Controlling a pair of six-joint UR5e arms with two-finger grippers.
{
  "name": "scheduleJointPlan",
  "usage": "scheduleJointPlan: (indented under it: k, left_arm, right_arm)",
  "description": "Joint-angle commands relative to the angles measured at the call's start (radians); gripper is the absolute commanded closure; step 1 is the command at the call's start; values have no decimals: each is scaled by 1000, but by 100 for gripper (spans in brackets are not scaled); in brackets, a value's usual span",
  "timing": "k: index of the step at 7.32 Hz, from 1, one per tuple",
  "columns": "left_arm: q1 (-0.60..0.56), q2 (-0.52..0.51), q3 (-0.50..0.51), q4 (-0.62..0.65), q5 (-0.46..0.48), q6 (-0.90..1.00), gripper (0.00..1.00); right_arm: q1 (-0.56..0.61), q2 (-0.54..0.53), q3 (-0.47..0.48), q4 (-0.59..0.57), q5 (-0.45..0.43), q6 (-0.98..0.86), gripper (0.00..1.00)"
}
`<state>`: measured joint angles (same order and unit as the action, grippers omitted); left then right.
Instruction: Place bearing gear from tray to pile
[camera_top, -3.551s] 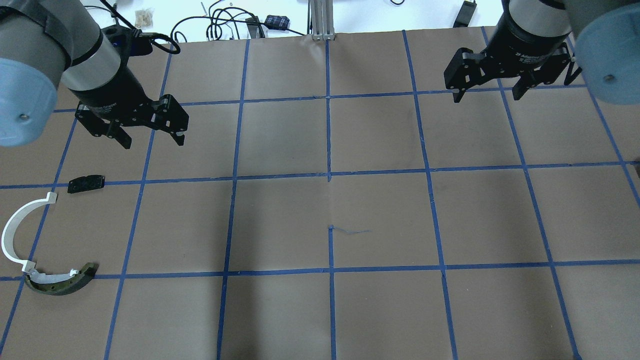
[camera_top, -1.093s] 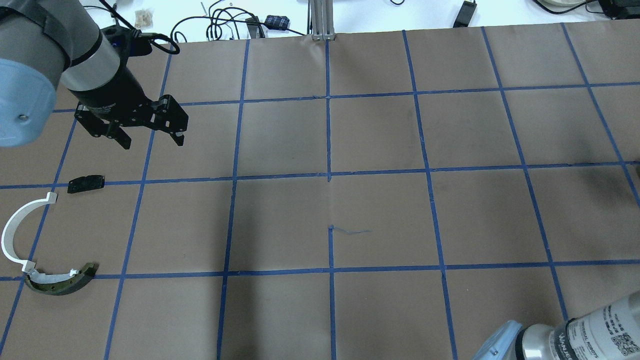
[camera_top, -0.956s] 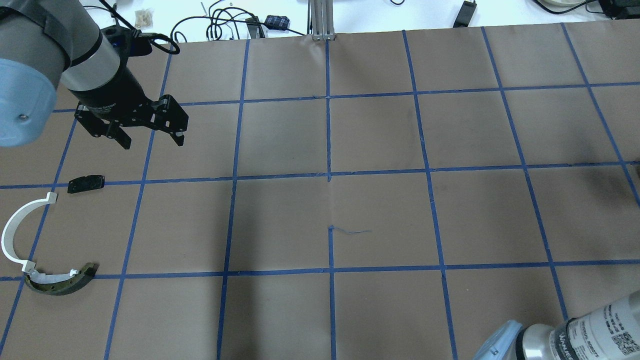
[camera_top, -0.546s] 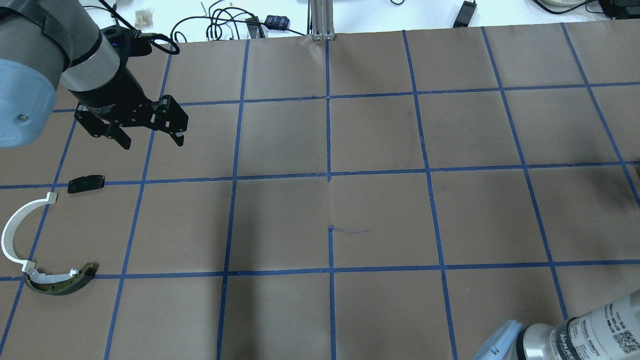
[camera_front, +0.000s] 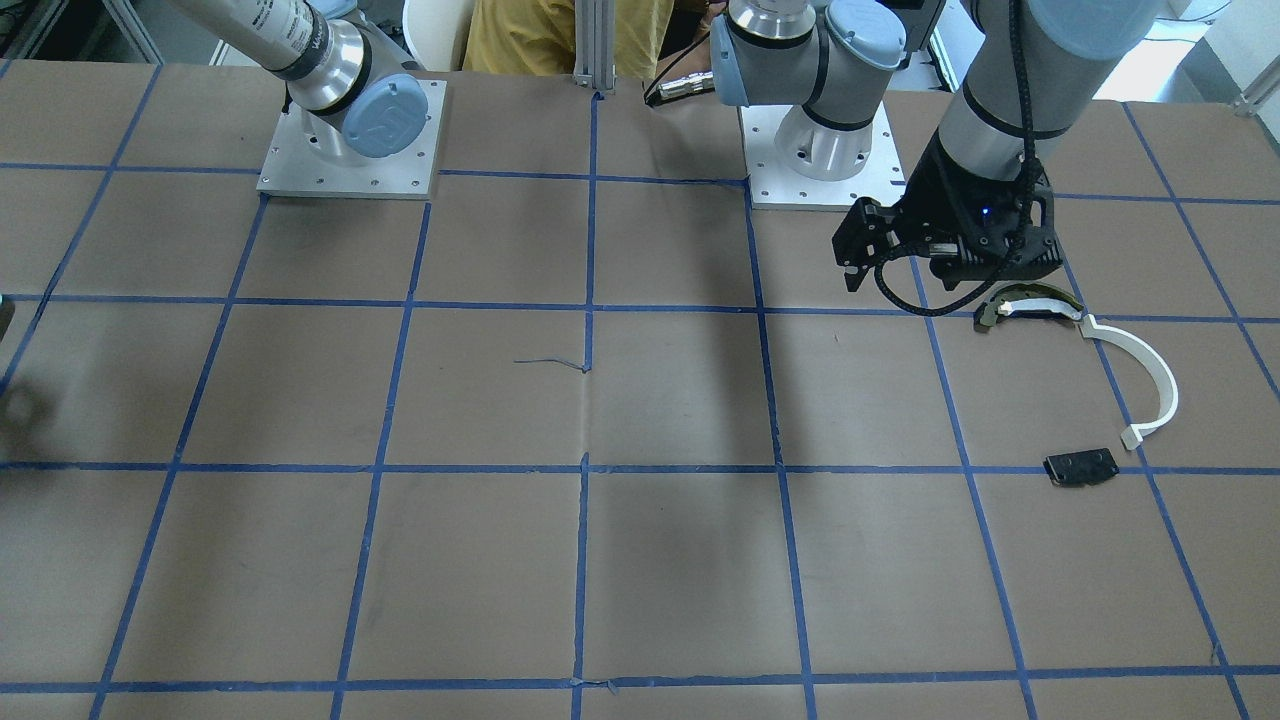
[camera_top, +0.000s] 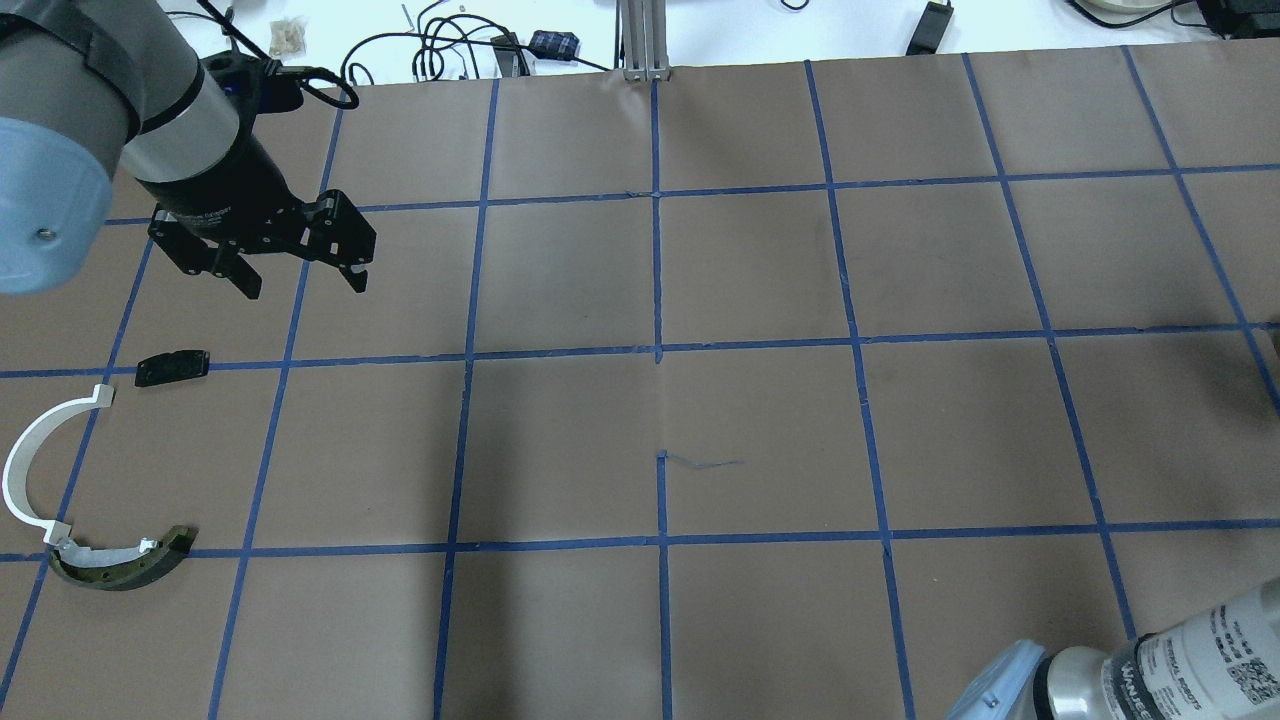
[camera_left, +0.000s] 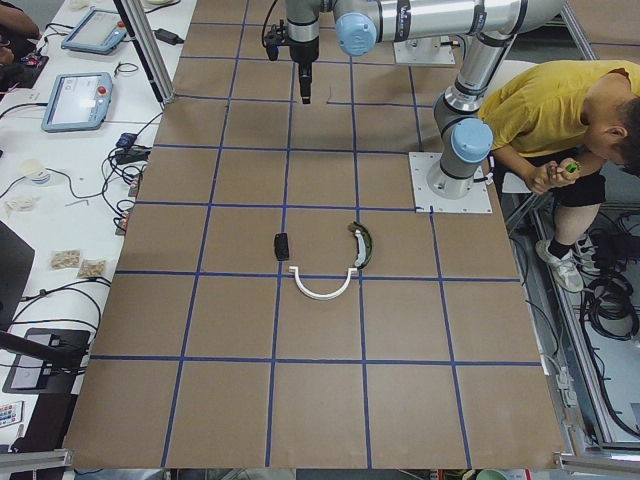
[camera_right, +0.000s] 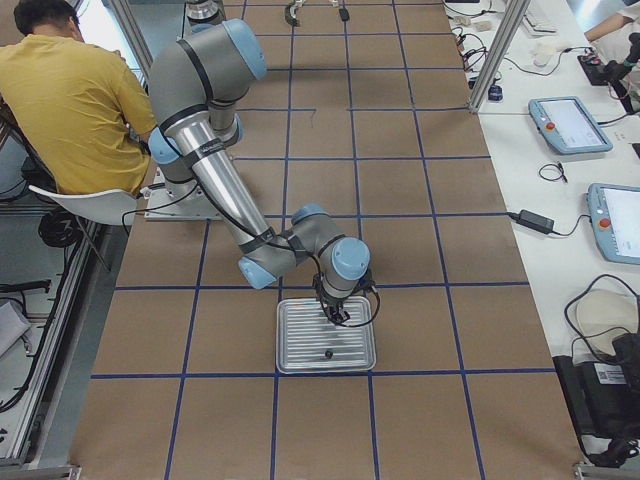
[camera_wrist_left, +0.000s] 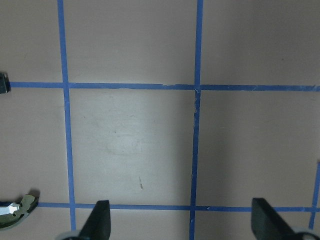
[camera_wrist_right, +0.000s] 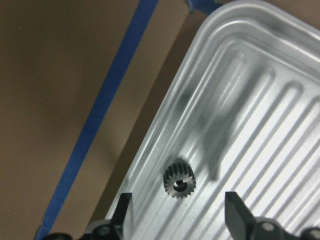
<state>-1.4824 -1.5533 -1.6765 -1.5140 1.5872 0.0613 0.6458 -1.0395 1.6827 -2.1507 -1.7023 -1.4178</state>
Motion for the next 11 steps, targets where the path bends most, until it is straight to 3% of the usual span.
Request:
scheduleJointPlan:
  k: [1,6,9,11]
  left_arm:
    - [-1,1,0,0,-1,0,0]
    - [2,1,1,2,-1,0,0]
    - [2,-1,3,2,-1,0,0]
    - [2,-1,1,2,-1,0,0]
  right_arm:
    - [0,4,0,0,3,-3,30]
    - [0,19,-3,0,6,0,45]
    - [0,19,-8,2,10,-4,45]
    - [0,19,-9,2,16,-7,52]
